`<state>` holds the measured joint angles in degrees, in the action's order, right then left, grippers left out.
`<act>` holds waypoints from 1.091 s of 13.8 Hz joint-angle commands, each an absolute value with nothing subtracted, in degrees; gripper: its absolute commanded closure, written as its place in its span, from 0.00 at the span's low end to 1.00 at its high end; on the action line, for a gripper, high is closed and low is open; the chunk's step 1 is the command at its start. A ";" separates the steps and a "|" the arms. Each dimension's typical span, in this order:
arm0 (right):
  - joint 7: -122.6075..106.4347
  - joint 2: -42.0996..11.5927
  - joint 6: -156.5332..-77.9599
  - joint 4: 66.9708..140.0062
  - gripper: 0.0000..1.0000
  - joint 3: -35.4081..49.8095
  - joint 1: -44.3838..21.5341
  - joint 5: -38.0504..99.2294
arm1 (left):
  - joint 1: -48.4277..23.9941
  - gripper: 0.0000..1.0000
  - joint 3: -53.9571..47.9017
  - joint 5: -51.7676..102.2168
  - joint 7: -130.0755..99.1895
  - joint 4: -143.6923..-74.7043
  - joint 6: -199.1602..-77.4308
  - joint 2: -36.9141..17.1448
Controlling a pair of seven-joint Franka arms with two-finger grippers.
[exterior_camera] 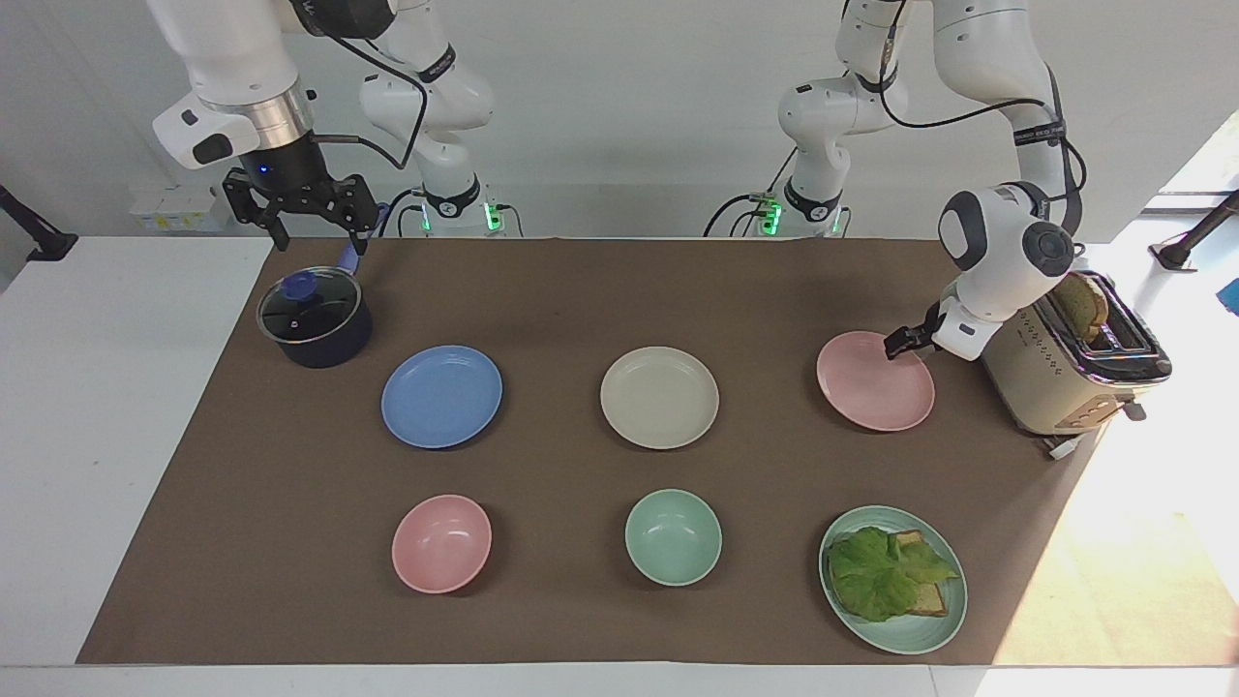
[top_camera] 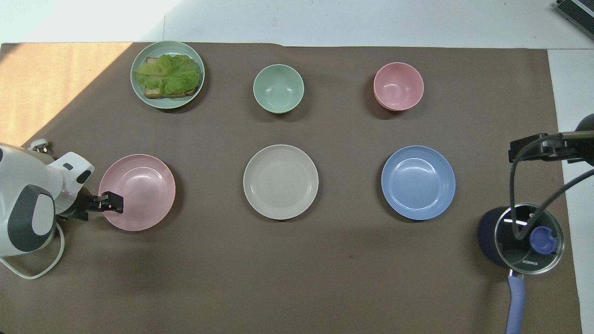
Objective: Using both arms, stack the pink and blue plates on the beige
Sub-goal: 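Reach the left gripper to the pink plate rim and grasp it, then lift the pink plate with the left gripper onto the beige plate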
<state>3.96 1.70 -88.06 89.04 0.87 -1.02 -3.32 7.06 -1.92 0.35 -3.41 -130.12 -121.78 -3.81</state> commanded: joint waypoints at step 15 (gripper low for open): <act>3.60 2.72 -88.95 89.91 0.00 0.70 -0.09 -2.02 | 8.18 1.00 -2.81 8.43 1.51 -107.94 -93.43 -6.06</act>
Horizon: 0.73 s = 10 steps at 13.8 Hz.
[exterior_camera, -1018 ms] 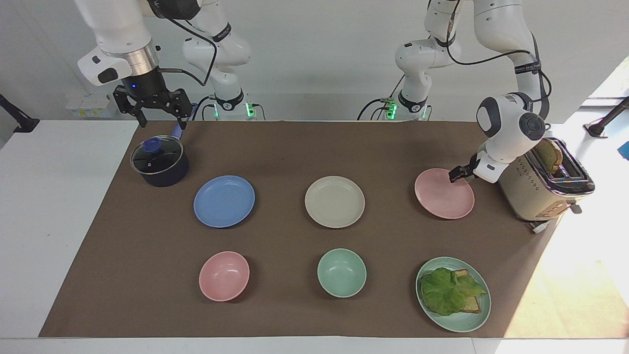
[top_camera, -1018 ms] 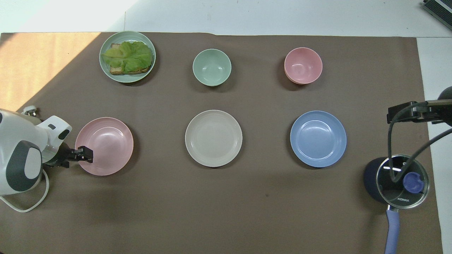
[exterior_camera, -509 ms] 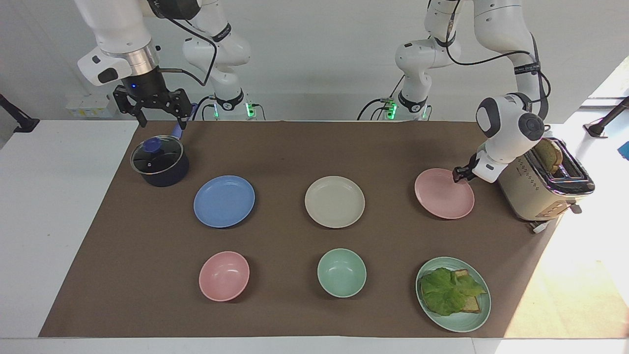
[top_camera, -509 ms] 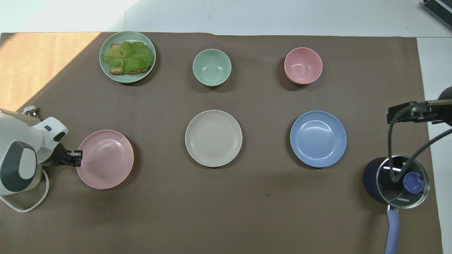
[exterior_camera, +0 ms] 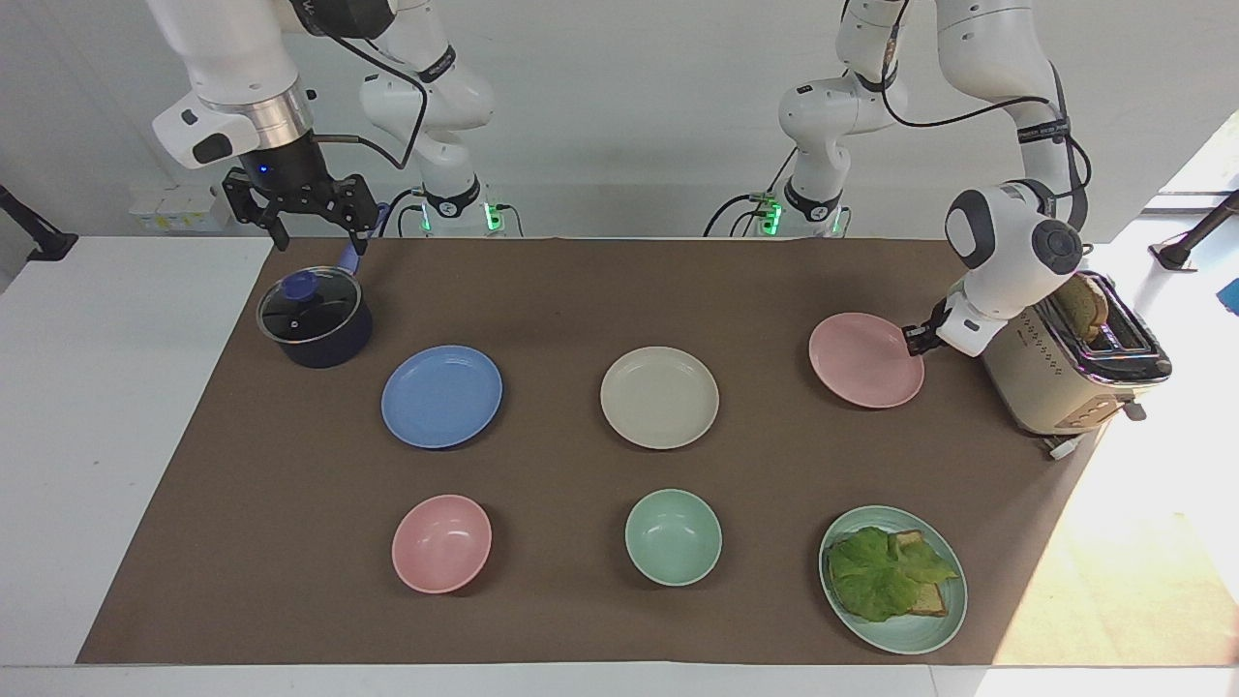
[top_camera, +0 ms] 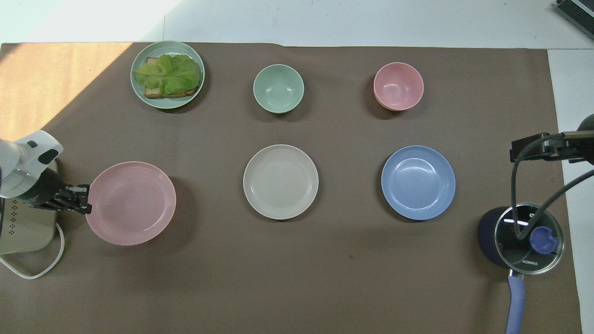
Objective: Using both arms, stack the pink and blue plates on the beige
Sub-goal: 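Lift the pink plate with the left gripper onto the beige plate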
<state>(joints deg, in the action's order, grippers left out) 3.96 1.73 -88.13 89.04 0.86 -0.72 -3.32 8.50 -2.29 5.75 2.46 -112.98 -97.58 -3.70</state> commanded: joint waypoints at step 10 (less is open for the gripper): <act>2.90 2.64 -89.12 89.91 0.00 0.70 0.26 -2.02 | -18.79 1.00 -5.98 15.91 -30.93 -110.56 -113.79 -9.92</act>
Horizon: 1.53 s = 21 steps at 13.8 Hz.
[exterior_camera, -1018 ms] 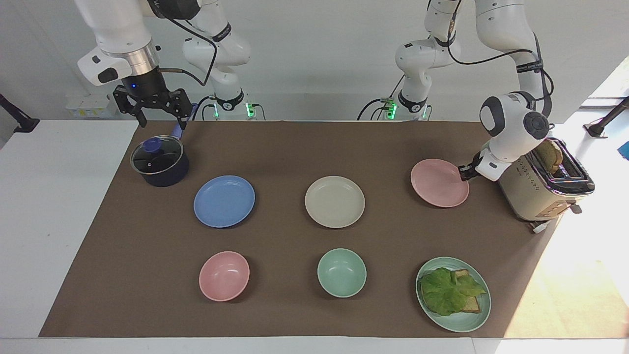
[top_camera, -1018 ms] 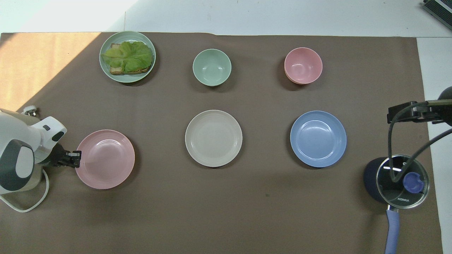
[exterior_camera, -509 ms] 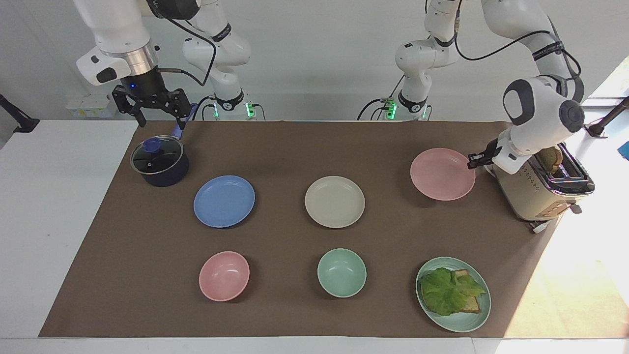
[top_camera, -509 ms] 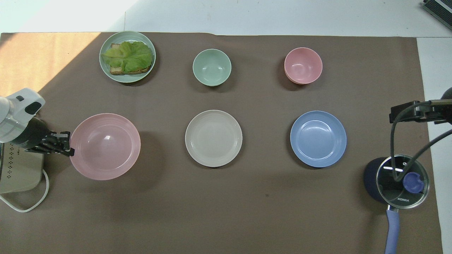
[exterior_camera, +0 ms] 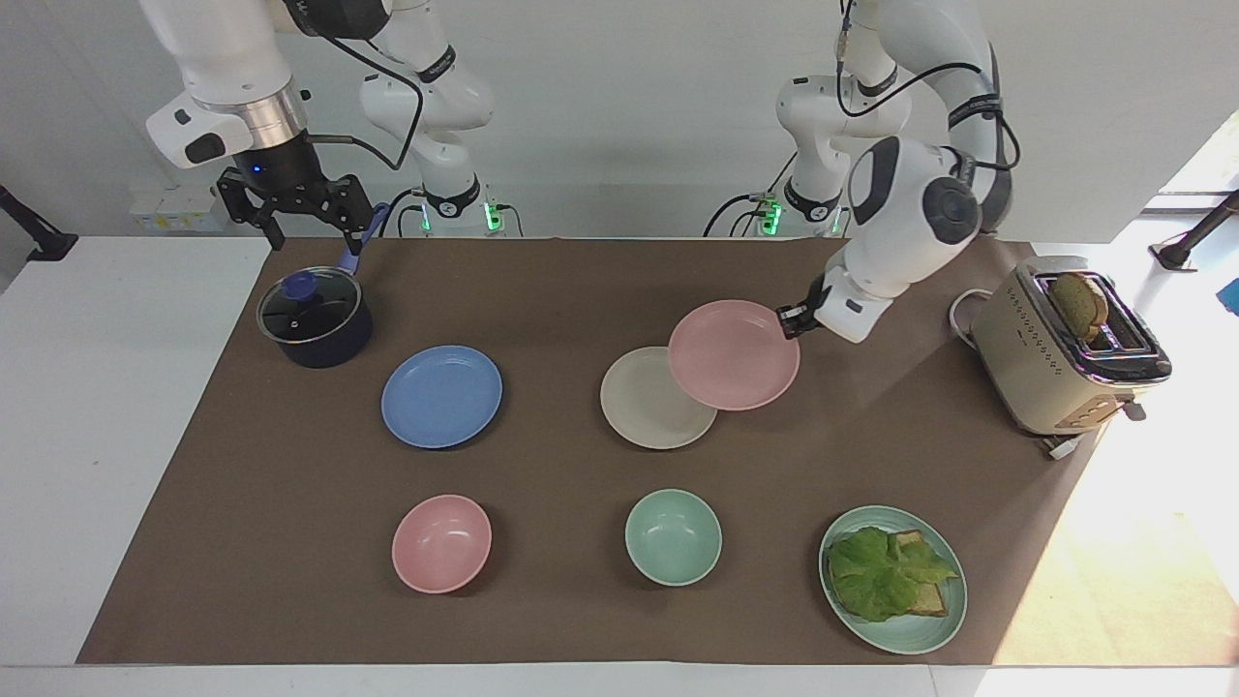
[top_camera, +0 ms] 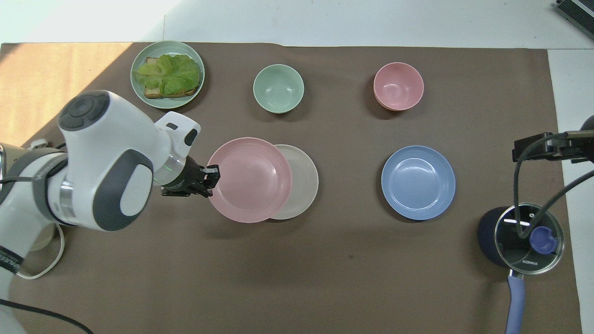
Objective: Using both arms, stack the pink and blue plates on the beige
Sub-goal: 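Lift the pink plate with the left gripper onto the beige plate, then release the pink plate with the left gripper while the right gripper reaches the blue plate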
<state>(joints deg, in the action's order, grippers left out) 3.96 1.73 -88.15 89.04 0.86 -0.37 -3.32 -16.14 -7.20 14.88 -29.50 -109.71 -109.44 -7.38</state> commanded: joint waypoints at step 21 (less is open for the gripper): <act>-2.01 -4.30 -125.04 118.63 0.00 0.97 2.10 -0.88 | 1.41 0.00 -5.01 0.19 -10.20 -92.66 -94.41 -3.69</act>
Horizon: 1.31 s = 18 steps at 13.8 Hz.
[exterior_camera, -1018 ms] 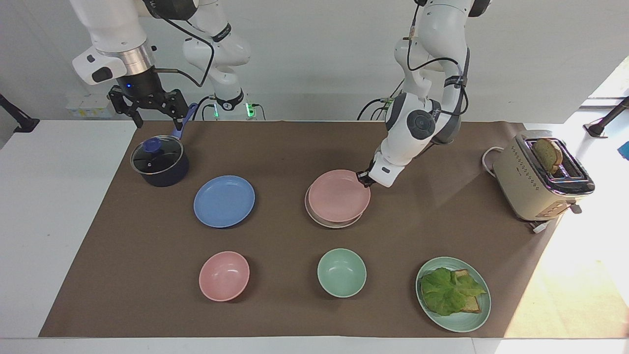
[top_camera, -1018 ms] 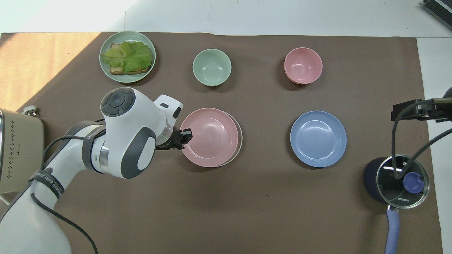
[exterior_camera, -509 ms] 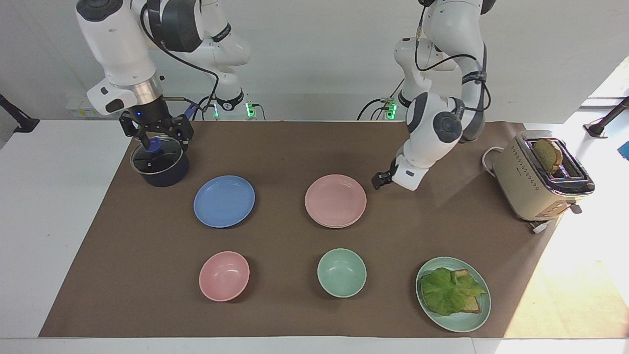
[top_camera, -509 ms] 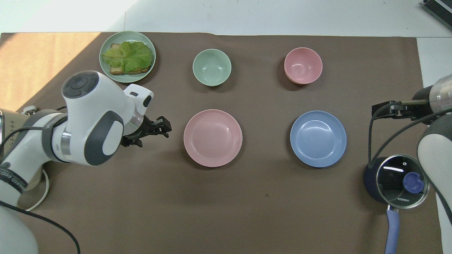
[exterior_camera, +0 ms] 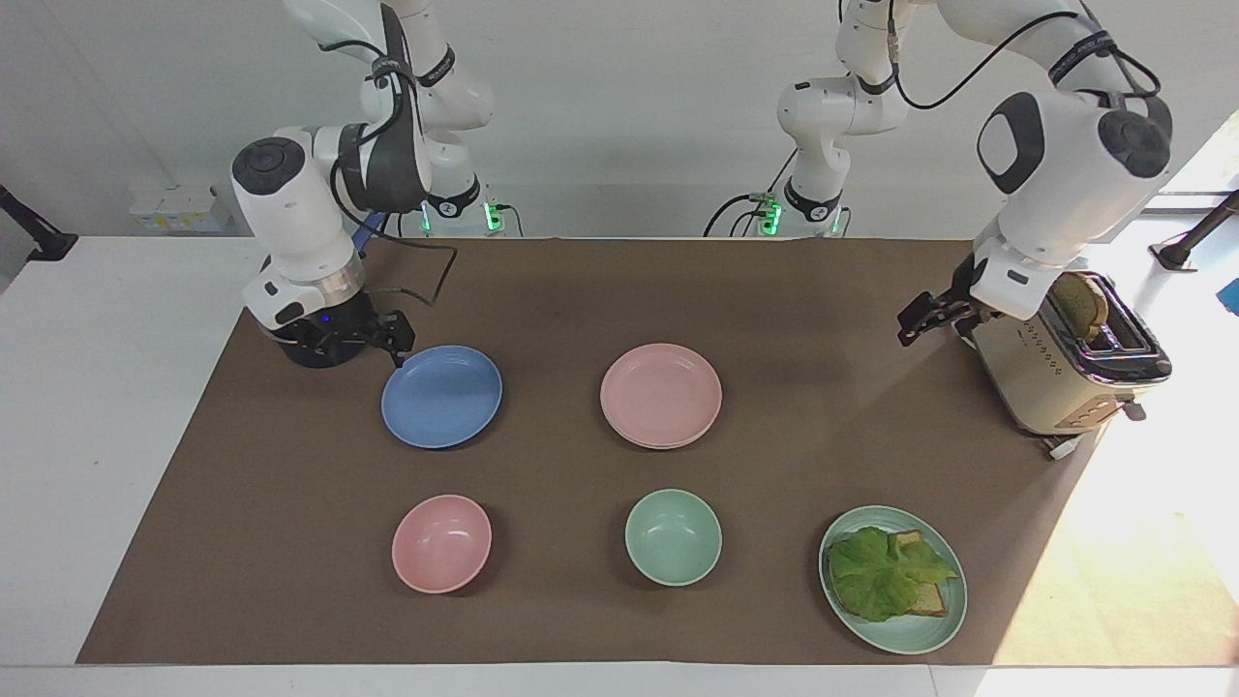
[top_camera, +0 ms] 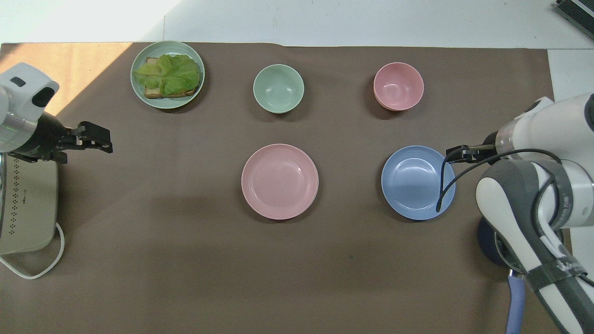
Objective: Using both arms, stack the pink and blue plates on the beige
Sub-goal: 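Release the pink plate with the left gripper while the right gripper reaches the blue plate, then grasp the blue plate rim with the right gripper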
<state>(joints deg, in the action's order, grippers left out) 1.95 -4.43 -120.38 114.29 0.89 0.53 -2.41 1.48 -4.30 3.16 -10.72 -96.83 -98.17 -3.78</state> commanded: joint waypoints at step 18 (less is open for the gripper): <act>-16.17 -10.64 -136.06 126.04 0.90 1.05 7.03 21.96 | 1.41 0.00 -5.01 0.09 -7.56 -93.34 -90.35 1.14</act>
